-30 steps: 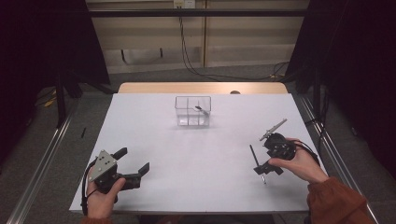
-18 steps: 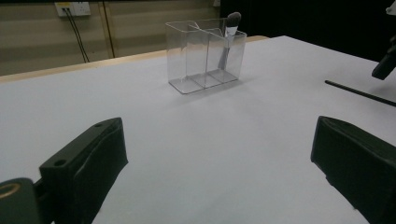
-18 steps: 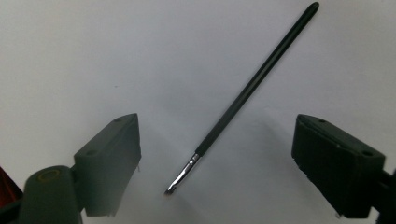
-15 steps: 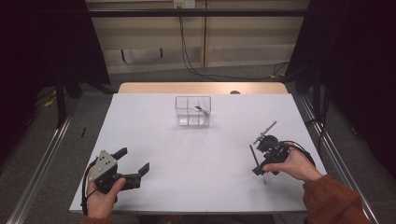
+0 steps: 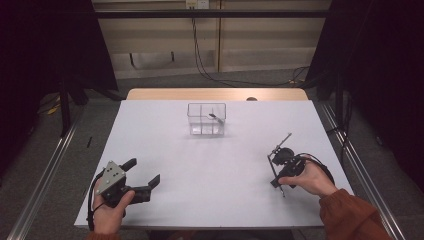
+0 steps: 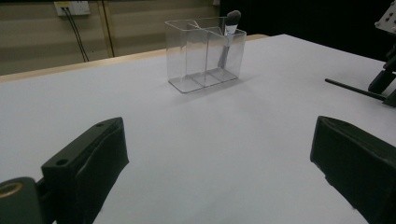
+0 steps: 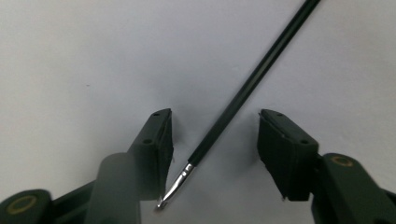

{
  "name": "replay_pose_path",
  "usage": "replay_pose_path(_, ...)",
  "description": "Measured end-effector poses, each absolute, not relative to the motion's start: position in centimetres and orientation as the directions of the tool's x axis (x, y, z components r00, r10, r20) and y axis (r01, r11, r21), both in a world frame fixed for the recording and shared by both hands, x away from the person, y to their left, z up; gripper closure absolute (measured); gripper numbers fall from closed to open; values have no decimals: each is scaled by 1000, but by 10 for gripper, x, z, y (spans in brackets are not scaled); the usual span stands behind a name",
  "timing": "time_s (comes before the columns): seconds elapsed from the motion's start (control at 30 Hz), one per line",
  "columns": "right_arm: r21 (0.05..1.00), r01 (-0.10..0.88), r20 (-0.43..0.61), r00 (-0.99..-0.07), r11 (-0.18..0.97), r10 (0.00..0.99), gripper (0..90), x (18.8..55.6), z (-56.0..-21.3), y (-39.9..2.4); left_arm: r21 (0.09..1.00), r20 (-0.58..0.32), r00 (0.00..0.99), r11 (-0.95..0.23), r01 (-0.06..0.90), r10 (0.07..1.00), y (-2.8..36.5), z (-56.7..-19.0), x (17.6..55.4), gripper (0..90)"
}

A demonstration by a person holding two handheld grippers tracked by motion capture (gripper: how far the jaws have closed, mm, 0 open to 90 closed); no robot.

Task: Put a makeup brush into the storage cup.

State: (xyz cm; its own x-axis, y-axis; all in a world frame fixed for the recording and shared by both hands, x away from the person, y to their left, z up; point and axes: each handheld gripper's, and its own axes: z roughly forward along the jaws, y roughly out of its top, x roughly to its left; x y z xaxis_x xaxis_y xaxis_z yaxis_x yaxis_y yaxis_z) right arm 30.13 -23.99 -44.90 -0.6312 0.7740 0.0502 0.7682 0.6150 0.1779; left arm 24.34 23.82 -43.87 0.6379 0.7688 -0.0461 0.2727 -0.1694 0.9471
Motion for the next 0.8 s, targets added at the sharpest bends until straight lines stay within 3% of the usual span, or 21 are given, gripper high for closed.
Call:
replay_pose_path(0.43,109,781,26,-621,615,784,556,307,-448,-231,950,-49,641,-163,267,766,238,-438,242,40)
replay_pose_path(0.8,98,796,36,-603,598,797,775,310,-447,-235,949,-49,643,-164,268,764,238,-438,243,40)
